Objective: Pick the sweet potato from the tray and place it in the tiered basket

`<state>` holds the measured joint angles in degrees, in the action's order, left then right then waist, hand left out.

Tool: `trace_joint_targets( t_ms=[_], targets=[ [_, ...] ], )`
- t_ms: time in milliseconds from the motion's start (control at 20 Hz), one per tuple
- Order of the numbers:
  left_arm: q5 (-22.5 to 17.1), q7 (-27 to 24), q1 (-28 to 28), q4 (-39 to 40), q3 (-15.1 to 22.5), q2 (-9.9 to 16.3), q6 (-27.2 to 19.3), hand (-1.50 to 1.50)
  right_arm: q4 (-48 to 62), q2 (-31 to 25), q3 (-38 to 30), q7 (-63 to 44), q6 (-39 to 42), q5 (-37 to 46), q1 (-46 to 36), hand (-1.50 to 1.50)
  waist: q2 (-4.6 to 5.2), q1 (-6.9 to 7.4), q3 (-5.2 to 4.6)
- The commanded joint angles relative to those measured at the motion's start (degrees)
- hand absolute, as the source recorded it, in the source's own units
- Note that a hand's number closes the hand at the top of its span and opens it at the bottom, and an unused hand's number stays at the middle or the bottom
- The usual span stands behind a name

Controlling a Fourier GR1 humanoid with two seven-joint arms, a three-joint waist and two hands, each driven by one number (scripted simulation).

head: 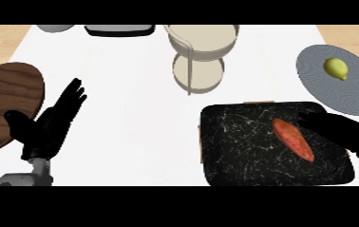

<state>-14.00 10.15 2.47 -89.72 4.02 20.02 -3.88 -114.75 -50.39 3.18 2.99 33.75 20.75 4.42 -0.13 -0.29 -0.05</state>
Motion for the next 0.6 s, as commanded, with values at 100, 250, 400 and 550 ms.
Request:
trace_joint_targets(
  t_ms=[100, 250, 400, 550],
  targets=[
    [-0.5, 2.4, 1.5, 0.0, -2.5, 0.7, 2.1, 0.00, -1.0, 9.7, 7.8, -6.6, -3.9, 11.2, 1.8, -1.50, 0.13, 0.37, 0.06],
    [0.5, 0.8, 0.9, 0.4, -2.0, -1.6, 2.1, 0.00, 9.8, 9.9, 6.6, -2.6, -4.0, 14.7, -3.4, -1.50, 0.20, 0.63, 0.07],
    [1.4, -0.2, 1.2, 1.4, -3.2, -0.8, 3.6, 0.00, 12.4, 13.5, 10.1, -2.1, -7.8, 20.7, -1.5, -1.50, 0.19, 0.49, 0.07],
    [2.1, 0.4, 1.5, 2.3, -4.2, -2.3, 4.1, 0.00, 12.7, 13.7, 6.5, 1.7, -8.0, 22.1, 0.3, -1.50, 0.12, 0.23, 0.06]
  ],
)
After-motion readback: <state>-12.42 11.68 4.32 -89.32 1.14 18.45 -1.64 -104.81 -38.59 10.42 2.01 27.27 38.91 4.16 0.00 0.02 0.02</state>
